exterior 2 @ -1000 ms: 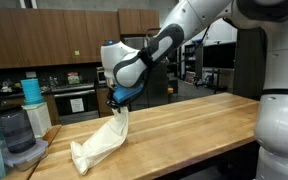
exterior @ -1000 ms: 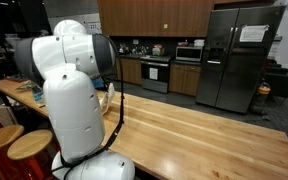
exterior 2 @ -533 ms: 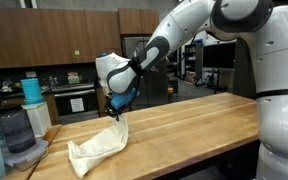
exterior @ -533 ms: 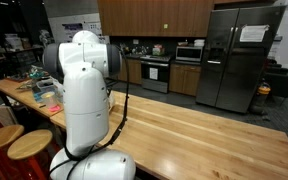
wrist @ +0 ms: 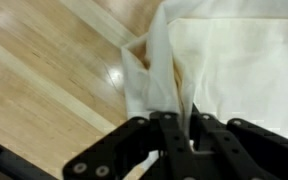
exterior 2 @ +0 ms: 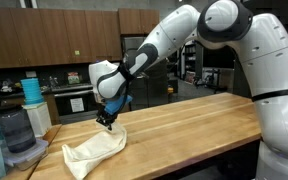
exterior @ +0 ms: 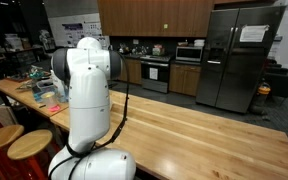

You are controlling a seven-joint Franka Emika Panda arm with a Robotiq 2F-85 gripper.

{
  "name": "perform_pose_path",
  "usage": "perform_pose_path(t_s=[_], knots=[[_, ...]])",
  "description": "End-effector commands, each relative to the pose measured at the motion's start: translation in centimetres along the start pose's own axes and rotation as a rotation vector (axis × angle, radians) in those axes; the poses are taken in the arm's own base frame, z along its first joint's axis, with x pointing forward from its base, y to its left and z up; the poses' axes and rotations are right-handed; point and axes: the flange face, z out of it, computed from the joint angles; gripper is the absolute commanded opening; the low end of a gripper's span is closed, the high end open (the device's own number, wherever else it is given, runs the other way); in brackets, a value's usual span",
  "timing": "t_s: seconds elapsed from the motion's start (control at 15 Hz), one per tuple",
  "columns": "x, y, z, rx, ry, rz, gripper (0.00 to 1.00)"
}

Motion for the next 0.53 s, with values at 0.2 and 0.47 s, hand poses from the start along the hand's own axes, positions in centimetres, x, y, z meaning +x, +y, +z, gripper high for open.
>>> perform_pose_path(t_s=[0.2, 0.47], knots=[[2.1, -3.0, 3.0, 0.154, -0.131, -0.099, 0.04], [2.5, -2.0, 5.3, 0.197, -0.224, -0.096, 0.4]])
